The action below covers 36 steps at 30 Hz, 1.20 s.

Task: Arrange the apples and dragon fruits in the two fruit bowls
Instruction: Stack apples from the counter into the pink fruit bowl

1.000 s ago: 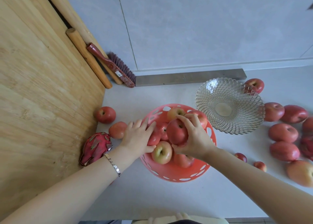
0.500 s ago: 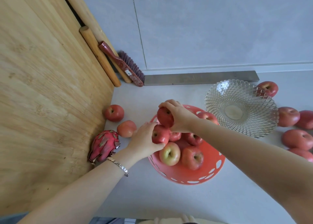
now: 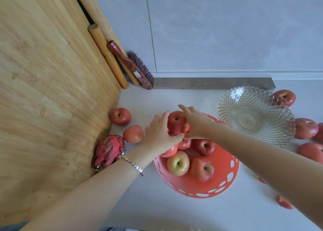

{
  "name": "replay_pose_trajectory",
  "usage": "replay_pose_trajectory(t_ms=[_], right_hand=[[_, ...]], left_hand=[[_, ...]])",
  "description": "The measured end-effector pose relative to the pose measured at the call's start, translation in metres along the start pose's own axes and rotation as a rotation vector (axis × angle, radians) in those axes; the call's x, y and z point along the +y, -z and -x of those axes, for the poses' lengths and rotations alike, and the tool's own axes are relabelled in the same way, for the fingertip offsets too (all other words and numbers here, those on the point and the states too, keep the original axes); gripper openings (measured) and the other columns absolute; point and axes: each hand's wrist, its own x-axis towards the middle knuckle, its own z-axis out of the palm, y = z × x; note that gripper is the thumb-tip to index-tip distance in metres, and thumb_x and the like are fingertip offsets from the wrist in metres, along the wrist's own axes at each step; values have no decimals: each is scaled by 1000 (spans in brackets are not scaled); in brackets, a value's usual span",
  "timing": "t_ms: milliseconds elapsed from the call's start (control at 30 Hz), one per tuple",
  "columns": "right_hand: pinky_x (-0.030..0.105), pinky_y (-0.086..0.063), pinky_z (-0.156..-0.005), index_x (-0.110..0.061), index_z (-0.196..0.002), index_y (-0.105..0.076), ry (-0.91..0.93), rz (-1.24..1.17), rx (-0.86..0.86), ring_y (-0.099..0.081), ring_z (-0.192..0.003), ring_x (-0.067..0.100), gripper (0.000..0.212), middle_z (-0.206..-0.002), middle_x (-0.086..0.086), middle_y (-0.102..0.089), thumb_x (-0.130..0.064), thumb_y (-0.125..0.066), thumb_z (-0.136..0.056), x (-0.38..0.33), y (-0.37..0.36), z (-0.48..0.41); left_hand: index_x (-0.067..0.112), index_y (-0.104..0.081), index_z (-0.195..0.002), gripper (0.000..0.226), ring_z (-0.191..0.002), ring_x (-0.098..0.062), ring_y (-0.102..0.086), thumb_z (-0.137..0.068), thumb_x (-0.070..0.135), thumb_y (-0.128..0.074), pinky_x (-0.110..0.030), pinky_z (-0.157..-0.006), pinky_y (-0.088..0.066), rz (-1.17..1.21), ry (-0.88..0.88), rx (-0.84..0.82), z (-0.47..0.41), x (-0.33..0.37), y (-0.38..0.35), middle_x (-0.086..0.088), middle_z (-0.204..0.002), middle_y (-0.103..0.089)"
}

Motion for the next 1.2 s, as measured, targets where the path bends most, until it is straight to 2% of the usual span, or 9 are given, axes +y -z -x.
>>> replay_pose_trajectory(t_ms=[100,233,400,500,600,800,967,1067,1200], right_hand=[[42,-39,-96,-21,-135,-33,-139,168,52,-39,-121,30,77,-127,10,-46,-45,-66,-70,16,8,4],[38,-40,-92,-23,-137,-29,-164,395,-5,-36,-122,30,87,-129,11,-43,-56,-68,-67,17,-2,7],[35,-35,-91,-19,-130,-38,-144,506,67,-38,-121,27,68,-127,10,-46,-49,-66,-74,15,-9,0],[36,-36,-93,-18,-129,-39,-182,487,50,-41,-120,27,71,-128,11,-46,-45,-69,-72,13,-9,-1],[36,-39,-92,-14,-131,-36,-219,483,39,-45,-117,29,79,-127,13,-44,-44,-75,-68,12,-7,1],[37,-42,-91,-15,-132,-33,-172,345,73,-42,-119,30,82,-129,13,-39,-45,-74,-68,23,-6,10],[37,-42,-90,-18,-135,-30,-152,306,113,-41,-118,30,79,-129,13,-37,-44,-70,-72,26,-11,16],[41,-40,-93,-23,-141,-23,-153,193,141,-42,-118,33,81,-128,14,-39,-48,-64,-75,27,-9,19],[39,-38,-97,-17,-135,-37,-123,24,248,-46,-118,29,64,-127,10,-46,-41,-59,-79,31,-4,32]], left_hand=[[32,-30,-139,78,-125,-26,-40,-73,43,-69,-40,-102,-35,-159,-48,-90,-17,13,1,2,-141,-35],[36,-25,-141,76,-122,-36,-42,-77,44,-64,-44,-101,-35,-259,17,-224,-33,20,-6,0,-144,-29],[36,-31,-137,73,-111,-38,-51,-74,35,-67,-42,-94,-42,-251,4,-179,-36,19,-11,1,-136,-36],[37,-31,-137,73,-105,-36,-49,-74,34,-68,-40,-86,-42,-470,-107,-130,-33,20,-16,3,-138,-33],[36,-25,-141,72,-111,-36,-41,-80,33,-64,-39,-89,-40,-589,-151,-139,-33,21,-25,3,-148,-23],[35,-26,-143,69,-126,-34,-31,-83,36,-61,-41,-102,-36,-496,-190,-101,-37,14,-37,-1,-151,-19],[35,-19,-145,72,-144,-35,-5,-85,37,-59,-49,-112,-27,-447,-149,-182,-36,13,-33,-3,-158,-2],[34,-10,-147,73,-145,-36,9,-88,39,-52,-55,-114,-10,-564,-142,-207,-32,25,-30,-7,-158,11],[27,-12,-149,66,-147,-25,7,-91,30,-44,-49,-116,6,-755,-437,-202,-27,35,-37,-3,-160,3]])
